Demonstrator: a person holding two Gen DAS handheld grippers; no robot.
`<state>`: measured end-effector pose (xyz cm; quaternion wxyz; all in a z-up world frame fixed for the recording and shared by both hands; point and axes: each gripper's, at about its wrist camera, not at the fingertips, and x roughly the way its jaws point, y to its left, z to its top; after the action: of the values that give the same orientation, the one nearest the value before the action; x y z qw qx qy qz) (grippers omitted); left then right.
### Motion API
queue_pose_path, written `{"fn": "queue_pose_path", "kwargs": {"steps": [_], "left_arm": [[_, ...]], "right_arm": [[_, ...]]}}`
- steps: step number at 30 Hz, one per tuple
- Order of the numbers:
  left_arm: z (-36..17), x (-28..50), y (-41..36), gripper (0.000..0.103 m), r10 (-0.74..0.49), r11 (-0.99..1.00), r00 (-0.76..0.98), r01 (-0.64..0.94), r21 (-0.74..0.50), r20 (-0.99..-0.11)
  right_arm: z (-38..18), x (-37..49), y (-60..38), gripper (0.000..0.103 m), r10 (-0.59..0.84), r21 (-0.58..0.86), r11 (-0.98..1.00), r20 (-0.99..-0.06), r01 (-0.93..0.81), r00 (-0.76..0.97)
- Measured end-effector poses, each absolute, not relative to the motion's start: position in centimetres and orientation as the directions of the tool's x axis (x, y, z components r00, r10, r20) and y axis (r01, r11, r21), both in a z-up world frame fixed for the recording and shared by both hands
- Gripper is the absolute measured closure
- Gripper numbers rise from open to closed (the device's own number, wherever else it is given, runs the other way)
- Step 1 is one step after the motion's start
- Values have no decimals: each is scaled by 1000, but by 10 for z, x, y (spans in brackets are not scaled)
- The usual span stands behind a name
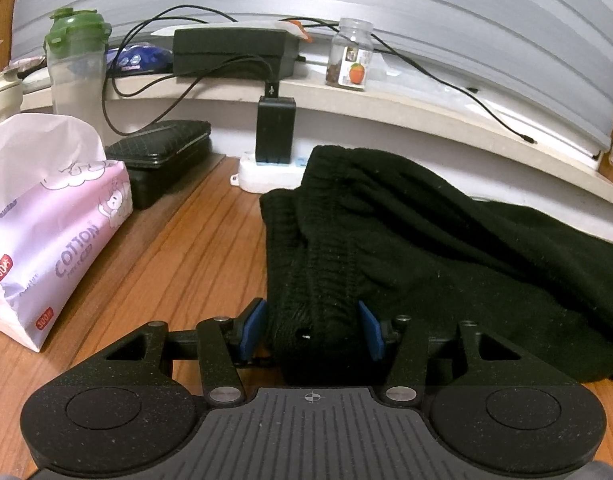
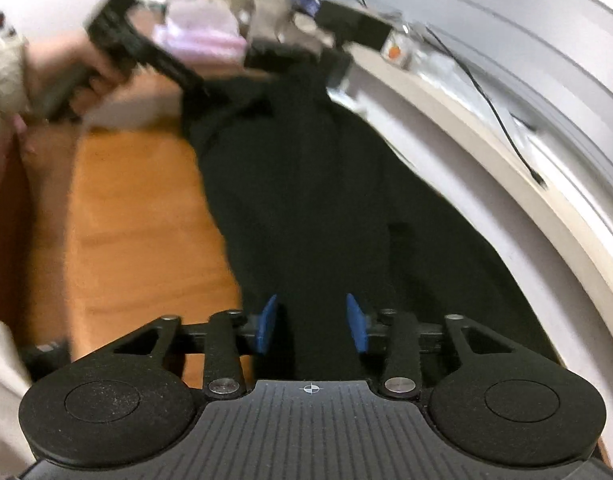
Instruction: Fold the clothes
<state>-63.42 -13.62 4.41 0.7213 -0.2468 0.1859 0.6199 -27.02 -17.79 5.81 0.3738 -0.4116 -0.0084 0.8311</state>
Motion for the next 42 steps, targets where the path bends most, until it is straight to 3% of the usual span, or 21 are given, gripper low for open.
{"fn": "queue_pose_path", "kwargs": {"steps": [2, 3, 9, 13, 16, 20, 24, 27, 28, 29, 32, 36, 42], "left_arm": [[47, -634, -139, 49, 809, 114, 167, -985, -128, -563], [48, -634, -140, 50, 813, 116, 169, -985, -130, -557], [58, -636, -147, 48, 834, 143, 207, -976, -161, -511], [54, -633, -136, 49, 816, 147, 208, -977, -154, -540], [49, -632, -131, 57, 809, 151, 208, -977, -148, -549], [52, -635, -141, 82, 835, 152, 202, -979, -139, -512], [66, -644, -174, 84, 882, 143, 209, -973, -183, -422], [56, -648, -186, 82, 845, 135, 214, -972, -192, -490], [49, -648, -186, 79, 820, 136, 216, -973, -186, -530], [46, -650, -187, 72, 814, 137, 215, -974, -181, -540], [51, -656, -192, 54, 820, 119, 199, -976, -181, -536], [75, -659, -190, 48, 851, 120, 195, -976, -180, -487], [86, -643, -133, 44, 824, 149, 197, -980, -132, -531]], "right_arm": [[55, -265, -168, 92, 645, -338, -700, -677, -629, -354], [60, -261, -164, 94, 655, -338, -690, -668, -640, -353], [85, -247, -143, 97, 755, -411, -596, -580, -690, -307], [77, -246, -124, 98, 784, -466, -562, -564, -683, -260], [71, -251, -111, 99, 820, -549, -528, -527, -648, -222], [79, -254, -85, 100, 863, -598, -476, -459, -645, -211], [86, -255, -57, 100, 887, -578, -439, -402, -687, -228], [65, -261, -33, 100, 868, -534, -454, -446, -713, -218], [51, -265, -24, 100, 839, -521, -483, -504, -704, -203], [38, -268, -15, 99, 809, -506, -510, -557, -696, -188], [30, -261, -8, 91, 785, -454, -518, -588, -725, -192], [39, -248, -2, 72, 779, -383, -503, -589, -774, -215], [32, -231, 0, 65, 744, -304, -530, -615, -792, -262]]}}
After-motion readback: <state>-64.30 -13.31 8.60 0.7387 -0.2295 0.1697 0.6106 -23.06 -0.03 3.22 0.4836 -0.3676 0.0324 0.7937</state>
